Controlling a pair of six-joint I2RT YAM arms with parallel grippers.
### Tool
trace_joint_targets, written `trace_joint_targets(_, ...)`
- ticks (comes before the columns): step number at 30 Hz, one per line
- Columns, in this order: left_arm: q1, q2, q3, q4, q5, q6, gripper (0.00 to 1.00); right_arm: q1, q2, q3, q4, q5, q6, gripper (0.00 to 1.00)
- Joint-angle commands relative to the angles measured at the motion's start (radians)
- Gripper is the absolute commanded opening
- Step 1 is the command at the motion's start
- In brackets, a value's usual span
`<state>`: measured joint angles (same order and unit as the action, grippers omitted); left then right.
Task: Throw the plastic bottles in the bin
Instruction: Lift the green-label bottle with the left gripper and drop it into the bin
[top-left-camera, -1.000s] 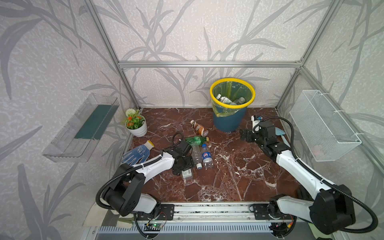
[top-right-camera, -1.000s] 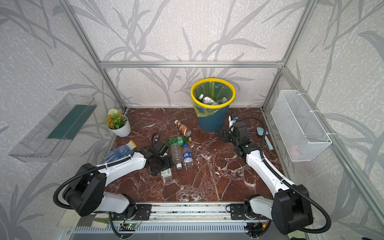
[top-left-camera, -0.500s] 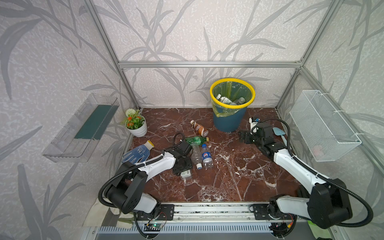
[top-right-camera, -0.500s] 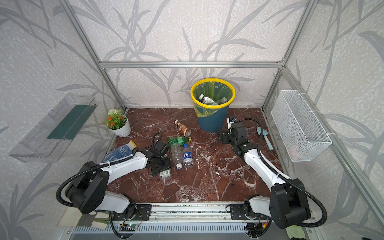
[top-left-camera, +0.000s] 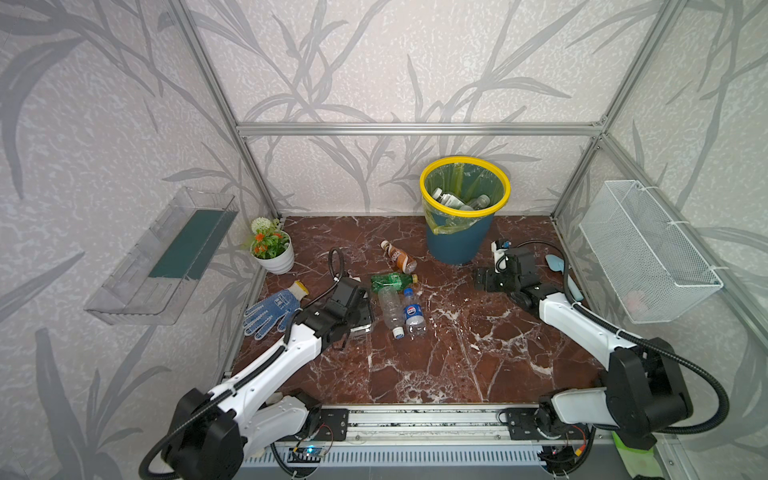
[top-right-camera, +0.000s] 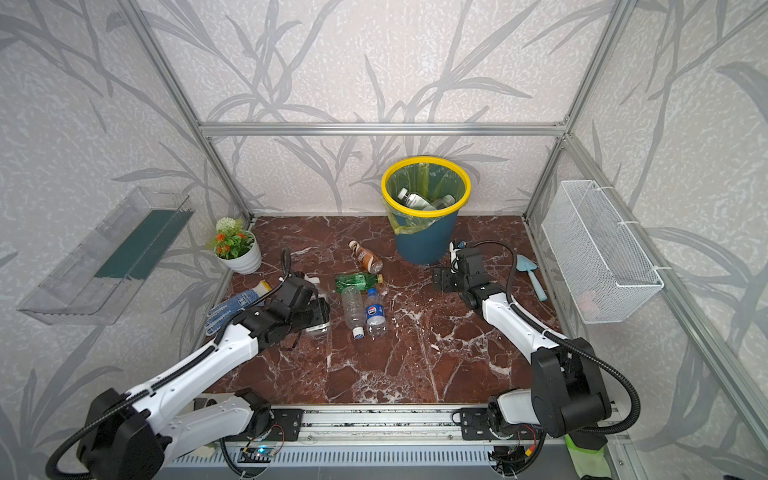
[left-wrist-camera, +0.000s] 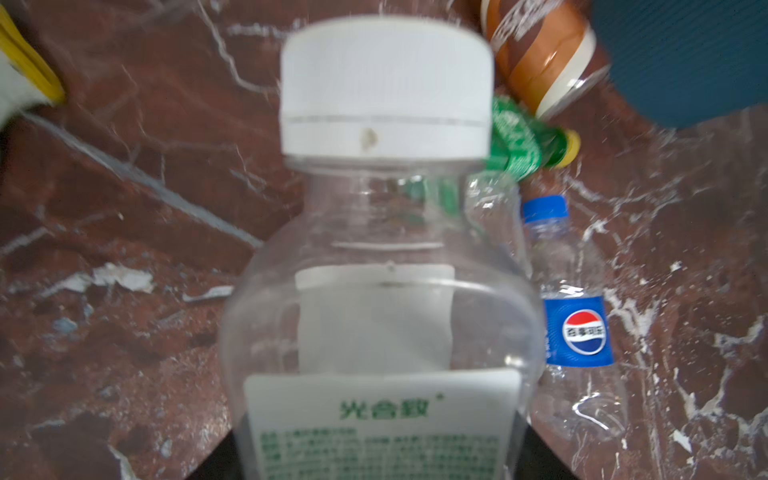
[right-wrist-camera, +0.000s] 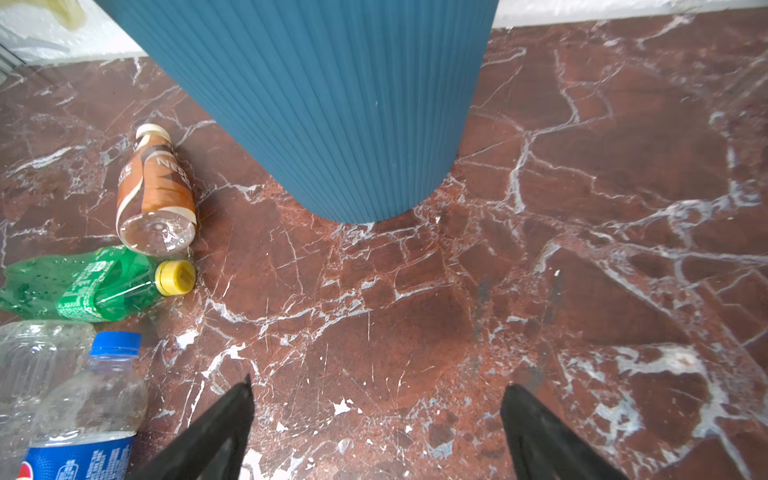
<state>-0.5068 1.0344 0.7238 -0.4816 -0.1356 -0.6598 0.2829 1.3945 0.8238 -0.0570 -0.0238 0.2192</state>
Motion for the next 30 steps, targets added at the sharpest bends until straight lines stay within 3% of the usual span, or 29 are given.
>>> trace_joint_targets(1,0.009,-0.114,-0.006,0.110,-0.118,0.096,0.59,0.012,0.031,0.020,-0.016,-0.025,0.011,0.93)
trace_joint_targets(6,0.010,-0.237,-0.001,0.351,-0.146,0.276,0.59,0.042,0.022,0.023,-0.020,-0.021,0.015,0.92)
trace_joint_targets(10,0.014,-0.235,0.068,0.522,-0.116,0.426,0.59,0.068,-0.006,0.010,-0.020,-0.012,0.023,0.92)
trace_joint_targets(15,0.015,-0.096,0.289,0.640,0.052,0.528,0.59,0.092,-0.071,-0.043,0.000,0.017,0.034,0.92)
trace_joint_targets(19,0.015,0.072,0.480,0.729,0.189,0.540,0.59,0.094,-0.125,-0.084,0.005,0.040,0.037,0.92)
trace_joint_targets(22,0.014,0.254,0.701,0.723,0.309,0.529,0.59,0.094,-0.165,-0.114,0.011,0.056,0.035,0.92)
trace_joint_targets(25,0.014,0.500,1.061,0.566,0.403,0.488,0.60,0.094,-0.184,-0.140,0.035,0.062,0.045,0.92)
trace_joint_targets(28,0.014,0.838,1.561,0.278,0.498,0.448,0.68,0.102,-0.181,-0.150,0.050,0.056,0.060,0.92)
trace_joint_targets(30,0.012,1.127,2.023,0.017,0.550,0.436,0.79,0.113,-0.180,-0.148,0.052,0.052,0.064,0.92)
